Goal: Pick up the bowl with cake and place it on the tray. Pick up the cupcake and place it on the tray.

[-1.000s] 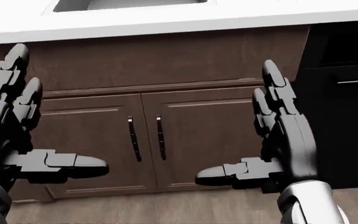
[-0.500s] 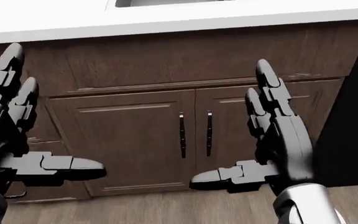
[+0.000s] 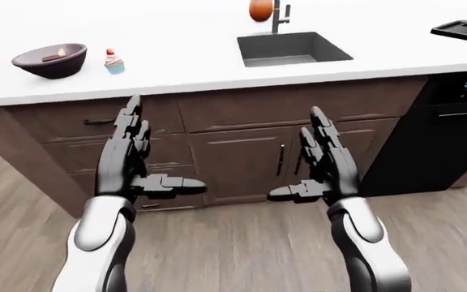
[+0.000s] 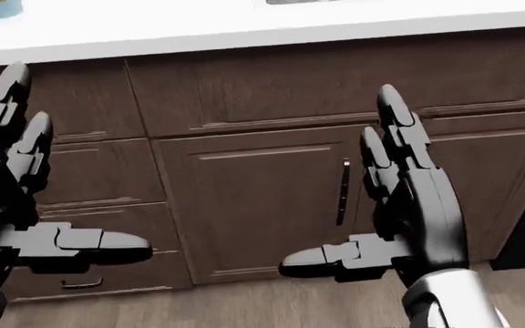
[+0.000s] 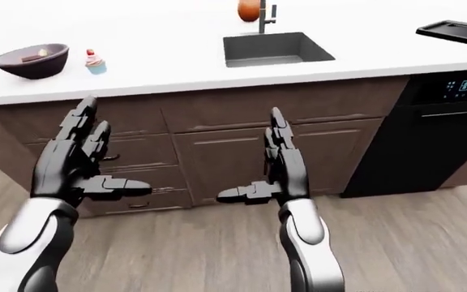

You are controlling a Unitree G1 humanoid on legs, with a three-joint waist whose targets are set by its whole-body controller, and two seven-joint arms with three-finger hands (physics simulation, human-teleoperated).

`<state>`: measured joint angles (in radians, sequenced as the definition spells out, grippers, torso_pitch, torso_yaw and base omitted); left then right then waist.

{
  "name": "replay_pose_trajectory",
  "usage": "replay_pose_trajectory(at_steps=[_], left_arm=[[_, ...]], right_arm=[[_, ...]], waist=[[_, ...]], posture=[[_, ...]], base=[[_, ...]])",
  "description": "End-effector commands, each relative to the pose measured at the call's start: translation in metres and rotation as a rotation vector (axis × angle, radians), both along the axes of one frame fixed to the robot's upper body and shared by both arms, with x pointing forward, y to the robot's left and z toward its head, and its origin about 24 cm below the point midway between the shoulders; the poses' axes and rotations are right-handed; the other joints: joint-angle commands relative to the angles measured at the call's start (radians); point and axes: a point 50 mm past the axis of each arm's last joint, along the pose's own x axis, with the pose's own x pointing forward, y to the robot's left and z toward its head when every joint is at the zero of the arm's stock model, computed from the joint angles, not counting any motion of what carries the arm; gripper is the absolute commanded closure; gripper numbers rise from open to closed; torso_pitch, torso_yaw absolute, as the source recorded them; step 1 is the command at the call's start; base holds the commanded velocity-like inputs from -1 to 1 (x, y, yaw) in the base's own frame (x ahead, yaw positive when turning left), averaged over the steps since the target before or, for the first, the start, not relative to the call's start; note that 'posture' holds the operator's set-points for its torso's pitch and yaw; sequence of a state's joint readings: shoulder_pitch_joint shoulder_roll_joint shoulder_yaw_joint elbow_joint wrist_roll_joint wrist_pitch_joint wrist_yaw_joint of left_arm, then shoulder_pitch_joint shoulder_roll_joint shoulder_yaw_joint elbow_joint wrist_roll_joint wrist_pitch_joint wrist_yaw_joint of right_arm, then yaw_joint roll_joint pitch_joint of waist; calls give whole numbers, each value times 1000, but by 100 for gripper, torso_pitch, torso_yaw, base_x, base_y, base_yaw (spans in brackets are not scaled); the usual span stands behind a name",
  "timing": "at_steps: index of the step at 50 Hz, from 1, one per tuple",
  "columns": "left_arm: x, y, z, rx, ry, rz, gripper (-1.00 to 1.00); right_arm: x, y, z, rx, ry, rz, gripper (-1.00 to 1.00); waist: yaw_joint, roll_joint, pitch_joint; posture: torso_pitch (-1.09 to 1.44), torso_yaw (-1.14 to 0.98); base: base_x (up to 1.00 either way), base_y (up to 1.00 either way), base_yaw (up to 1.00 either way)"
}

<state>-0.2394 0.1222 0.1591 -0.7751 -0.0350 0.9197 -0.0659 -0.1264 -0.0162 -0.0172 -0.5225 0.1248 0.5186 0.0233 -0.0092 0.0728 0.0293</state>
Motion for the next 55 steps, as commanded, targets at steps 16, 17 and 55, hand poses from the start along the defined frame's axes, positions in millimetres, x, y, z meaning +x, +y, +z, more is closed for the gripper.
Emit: replay_pose_trajectory(at_steps=[16,17,55], left_arm=[[-7,-4,16,13,-86,-17,-100],[-7,-4,16,13,-86,-16,-100],[-7,-4,11,11,-83,-19,-100]], right_arm=[[-5,-2,15,5,-90,-9,-100],[-5,-2,15,4,-91,-10,-100],[-6,0,13,17,-89,-4,-100]], waist=[[-12,-130,-24],[-10,-132,-31],[4,-43,-14]], posture=[[0,0],[0,0],[0,0]], base=[[0,62,0],[0,62,0],[0,62,0]])
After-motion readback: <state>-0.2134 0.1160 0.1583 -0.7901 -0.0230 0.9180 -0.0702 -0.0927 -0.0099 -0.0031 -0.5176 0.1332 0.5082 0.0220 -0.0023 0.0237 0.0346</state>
